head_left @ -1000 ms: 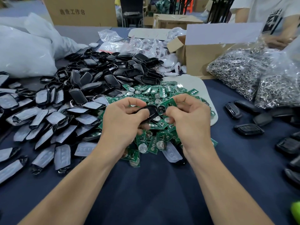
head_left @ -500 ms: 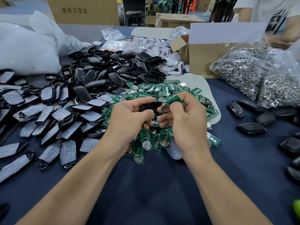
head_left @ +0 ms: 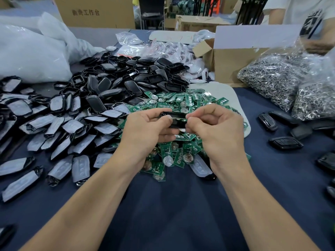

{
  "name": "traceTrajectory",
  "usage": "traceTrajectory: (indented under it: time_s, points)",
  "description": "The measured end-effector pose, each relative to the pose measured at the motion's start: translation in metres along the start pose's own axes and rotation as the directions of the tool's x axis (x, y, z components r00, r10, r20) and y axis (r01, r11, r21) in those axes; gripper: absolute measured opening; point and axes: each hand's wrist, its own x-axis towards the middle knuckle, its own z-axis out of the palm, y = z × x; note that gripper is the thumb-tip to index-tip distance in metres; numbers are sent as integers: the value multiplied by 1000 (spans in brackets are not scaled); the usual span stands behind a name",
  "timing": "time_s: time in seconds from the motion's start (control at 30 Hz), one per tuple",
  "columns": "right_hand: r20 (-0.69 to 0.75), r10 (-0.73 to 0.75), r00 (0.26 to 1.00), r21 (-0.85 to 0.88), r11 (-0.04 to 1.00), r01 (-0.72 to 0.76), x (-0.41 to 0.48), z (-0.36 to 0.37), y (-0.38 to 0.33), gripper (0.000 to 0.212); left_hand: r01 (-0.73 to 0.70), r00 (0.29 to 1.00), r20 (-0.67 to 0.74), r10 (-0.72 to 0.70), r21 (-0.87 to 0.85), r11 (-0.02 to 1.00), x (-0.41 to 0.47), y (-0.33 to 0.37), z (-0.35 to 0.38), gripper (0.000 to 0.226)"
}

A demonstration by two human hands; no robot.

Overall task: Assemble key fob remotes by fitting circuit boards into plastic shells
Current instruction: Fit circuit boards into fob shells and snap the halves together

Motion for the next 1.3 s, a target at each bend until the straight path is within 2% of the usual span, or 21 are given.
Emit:
traceTrajectory:
  time_s: [0.2, 0.33, 0.57, 0.77, 0.87, 0.97, 1.17, 1.3]
  points:
    - [-80, -254, 964, -282, 933, 222, -4, 0, -2, 24, 88, 992, 98, -75, -133, 987, 0, 5, 2, 28]
    - [-64, -310, 949, -363, 893, 267, -6, 0, -4, 29, 98, 989, 122, -80, -152, 984, -1, 7, 3, 36]
    - [-89, -248, 965, -311, 927, 210, -6, -1, -7, 41, 42, 998, 59, -35, -138, 990, -2, 4, 5, 23]
    - [-76, -134, 988, -176, 977, 119, 1, -2, 0, 37, -17, 1000, 24, 19, -98, 995, -3, 2, 5, 26]
    - [16, -48, 999, -45, 998, 49, 3, -3, 0, 35, -103, 995, -13, 102, -54, 993, -2, 2, 4, 30]
    - [86, 71, 994, 131, 988, -82, 4, -3, 0, 28, -145, 989, -41, 142, -67, 987, -3, 3, 3, 31]
    - [97, 146, 985, 22, 989, -149, 3, -2, 1, 22, -128, 992, -20, 127, -54, 990, -3, 2, 4, 31]
    - [17, 133, 991, -24, 991, -132, 5, -3, 0, 30, -23, 999, 33, 27, -106, 994, -4, 2, 4, 24]
